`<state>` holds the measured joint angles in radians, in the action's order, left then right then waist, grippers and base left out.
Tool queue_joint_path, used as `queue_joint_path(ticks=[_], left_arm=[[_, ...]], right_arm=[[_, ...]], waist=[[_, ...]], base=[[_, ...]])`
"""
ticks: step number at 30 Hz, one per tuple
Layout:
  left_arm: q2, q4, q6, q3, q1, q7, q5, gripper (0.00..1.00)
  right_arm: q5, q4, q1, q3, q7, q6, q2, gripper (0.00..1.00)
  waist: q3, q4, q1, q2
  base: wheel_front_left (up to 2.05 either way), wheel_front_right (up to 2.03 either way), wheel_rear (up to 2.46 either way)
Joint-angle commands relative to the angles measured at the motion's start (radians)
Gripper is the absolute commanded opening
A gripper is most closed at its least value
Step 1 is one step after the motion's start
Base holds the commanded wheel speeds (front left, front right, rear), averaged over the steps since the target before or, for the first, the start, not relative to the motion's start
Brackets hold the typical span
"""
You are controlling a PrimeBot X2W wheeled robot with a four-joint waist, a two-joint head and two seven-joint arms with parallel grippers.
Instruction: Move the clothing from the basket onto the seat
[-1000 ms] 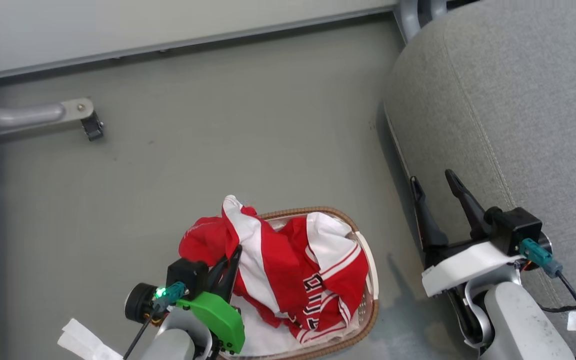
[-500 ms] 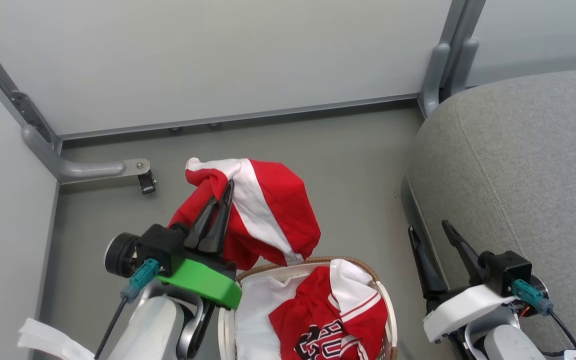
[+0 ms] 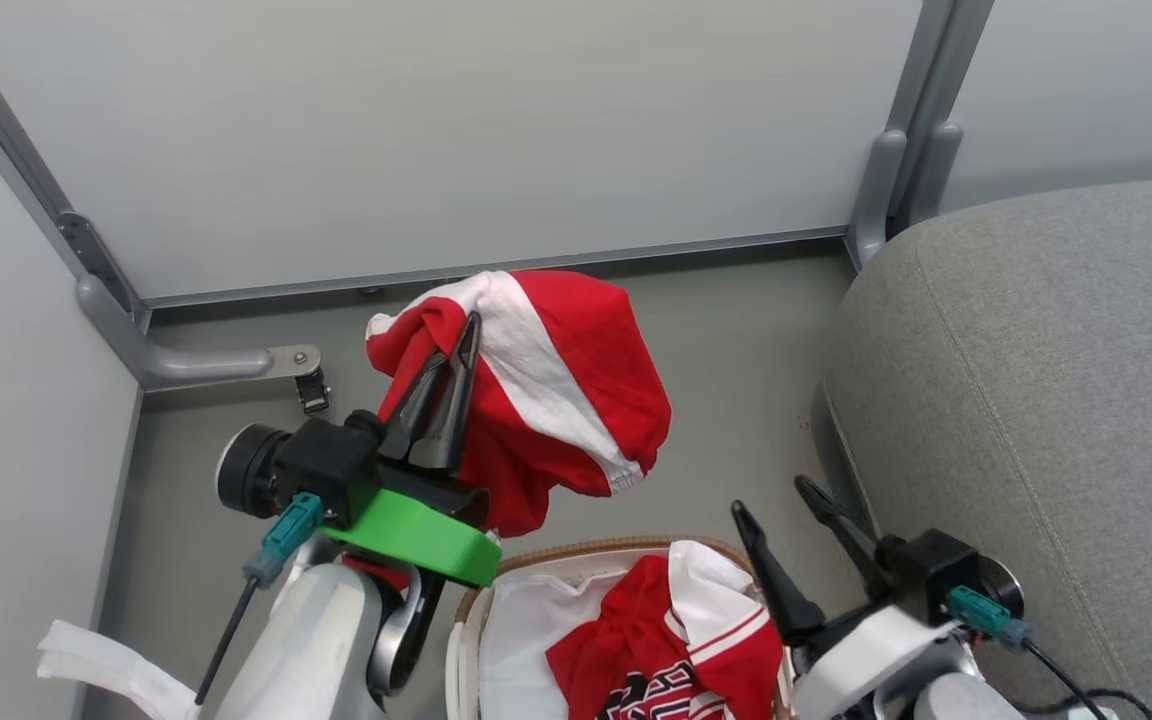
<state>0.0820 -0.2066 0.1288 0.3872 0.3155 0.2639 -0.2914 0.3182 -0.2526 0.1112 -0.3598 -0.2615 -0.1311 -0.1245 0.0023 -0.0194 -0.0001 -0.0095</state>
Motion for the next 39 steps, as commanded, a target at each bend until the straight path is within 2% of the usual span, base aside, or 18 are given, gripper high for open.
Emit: queue_joint_path(ticks=[1,4,12,17,18,19,20,27,28,29,33,39], left_arm=[[-0.001,-0.003,0.003,0.003,-0.011,0.001,-0.003,0.00],[-0.007,-0.007,0.003,0.021,-0.011,0.001,-0.003,0.00],[-0.019,-0.017,0.003,0.090,-0.009,0.001,-0.019,0.00],[-0.024,-0.016,0.003,0.144,-0.012,0.001,-0.048,0.00],[-0.025,-0.016,0.003,0.153,-0.013,0.001,-0.053,0.00],[-0.026,-0.016,0.003,0.160,-0.014,0.001,-0.056,0.00],[-0.027,-0.018,0.003,0.168,-0.016,0.001,-0.062,0.00],[-0.030,-0.031,0.002,0.161,-0.039,0.001,-0.081,0.00],[-0.029,-0.040,0.001,0.150,-0.049,0.001,-0.078,0.96],[-0.029,-0.038,0.000,0.138,-0.052,0.001,-0.073,1.00],[-0.032,-0.035,0.000,0.122,-0.071,0.001,-0.058,1.00],[-0.030,-0.029,0.000,0.113,-0.064,0.000,-0.056,1.00]], right_arm=[[0.013,0.017,0.036,-0.035,-0.005,0.001,-0.020,1.00],[0.045,0.043,0.104,-0.148,-0.005,0.001,-0.063,1.00],[0.172,0.039,0.300,-0.352,-0.005,0.001,-0.139,1.00],[0.214,-0.031,0.377,-0.445,-0.005,0.001,-0.136,1.00],[0.220,-0.047,0.384,-0.456,-0.005,0.001,-0.123,0.85],[0.230,-0.059,0.387,-0.455,-0.005,0.001,-0.112,0.47],[0.237,-0.072,0.386,-0.452,-0.005,0.001,-0.099,0.00],[0.223,-0.091,0.311,-0.395,-0.004,0.001,-0.089,0.00],[0.216,-0.087,0.294,-0.385,-0.003,0.001,-0.097,0.00],[0.211,-0.084,0.281,-0.380,-0.003,0.001,-0.103,0.00],[0.197,-0.056,0.240,-0.342,-0.004,0.001,-0.118,0.00],[0.181,-0.024,0.198,-0.287,-0.004,0.001,-0.152,0.00]], waist=[[0.003,0.003,0.0001,0.0095],[0.008,0.008,0.0001,0.0095],[0.006,0.042,0.0001,0.0095],[0.001,0.071,0.0001,0.0095],[0.000,0.078,0.0001,0.0095],[-0.001,0.084,0.0001,0.0095],[-0.003,0.090,0.0001,0.0095],[-0.008,0.090,0.0001,0.0095],[-0.010,0.076,0.0001,0.0095],[-0.010,0.060,0.0001,0.0095],[0.003,-0.043,0.0001,0.0095],[0.038,-0.236,0.0001,0.0095]], base=[[0.00,0.00,0.00],[0.00,0.00,0.00],[0.00,0.00,0.00],[0.00,0.00,0.00],[0.00,0.00,0.00],[0.00,0.00,0.00],[0.00,0.00,0.00],[0.00,0.00,0.00],[0.00,0.00,0.00],[0.00,0.00,0.00],[0.00,0.00,0.00],[0.00,0.00,0.00]])
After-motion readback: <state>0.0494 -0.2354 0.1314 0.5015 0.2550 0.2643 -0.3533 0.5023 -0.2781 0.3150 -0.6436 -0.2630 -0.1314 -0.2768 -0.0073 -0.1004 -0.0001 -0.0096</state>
